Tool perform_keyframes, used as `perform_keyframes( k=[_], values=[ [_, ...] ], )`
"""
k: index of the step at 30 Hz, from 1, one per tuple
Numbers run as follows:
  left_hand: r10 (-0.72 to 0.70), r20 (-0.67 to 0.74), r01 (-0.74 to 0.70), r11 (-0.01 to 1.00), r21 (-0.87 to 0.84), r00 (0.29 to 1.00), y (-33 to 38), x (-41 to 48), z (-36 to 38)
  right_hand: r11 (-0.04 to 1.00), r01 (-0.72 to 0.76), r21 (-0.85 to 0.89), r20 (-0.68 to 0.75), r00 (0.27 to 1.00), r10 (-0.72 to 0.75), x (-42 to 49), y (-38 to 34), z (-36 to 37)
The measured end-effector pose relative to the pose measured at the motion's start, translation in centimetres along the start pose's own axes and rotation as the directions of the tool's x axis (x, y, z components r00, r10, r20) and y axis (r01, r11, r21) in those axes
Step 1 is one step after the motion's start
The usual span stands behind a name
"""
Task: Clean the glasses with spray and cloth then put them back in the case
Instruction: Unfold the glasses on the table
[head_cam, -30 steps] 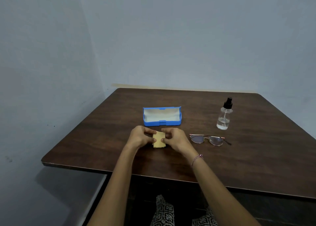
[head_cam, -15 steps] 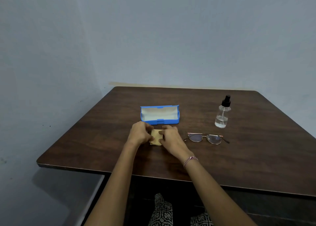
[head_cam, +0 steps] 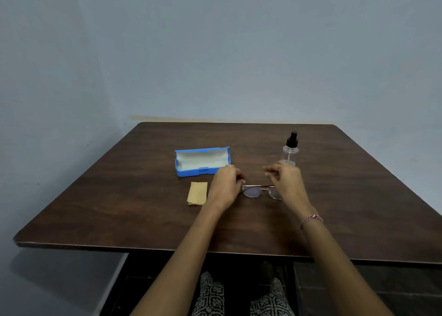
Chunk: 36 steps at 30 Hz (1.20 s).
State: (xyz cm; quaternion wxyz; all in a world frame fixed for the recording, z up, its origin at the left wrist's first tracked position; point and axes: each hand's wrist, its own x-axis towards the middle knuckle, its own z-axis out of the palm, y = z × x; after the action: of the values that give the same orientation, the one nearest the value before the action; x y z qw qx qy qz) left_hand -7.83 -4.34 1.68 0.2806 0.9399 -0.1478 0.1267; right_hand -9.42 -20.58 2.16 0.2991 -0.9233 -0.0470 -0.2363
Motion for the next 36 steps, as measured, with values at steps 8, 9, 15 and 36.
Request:
perform_keyframes(
  k=[8, 9, 15, 36],
  values=[
    [0.076, 0.129, -0.091, 0.989, 0.115, 0.989, 1.1, 0.5, 0.8, 0.989, 0.015, -0.15, 0.175, 0.985, 0.012, -0.4, 5.0, -2.6],
    [0.084, 0.136, -0.101, 0.987, 0.123, 0.987, 1.1, 0.6, 0.7, 0.988, 0.023, -0.154, 0.195, 0.981, 0.008, -0.3, 5.3, -2.6],
    [0.124, 0.151, -0.156, 0.962, 0.223, 0.981, 1.2, 0.9, 0.5, 0.984, 0.117, -0.134, 0.268, 0.96, -0.078, 0.2, 6.1, -2.7],
    [0.027, 0.015, -0.025, 0.997, -0.076, 1.0, -0.5, 0.9, 0.3, 0.978, 0.198, -0.071, 0.379, 0.912, -0.157, 1.4, 7.1, -3.3]
  ],
)
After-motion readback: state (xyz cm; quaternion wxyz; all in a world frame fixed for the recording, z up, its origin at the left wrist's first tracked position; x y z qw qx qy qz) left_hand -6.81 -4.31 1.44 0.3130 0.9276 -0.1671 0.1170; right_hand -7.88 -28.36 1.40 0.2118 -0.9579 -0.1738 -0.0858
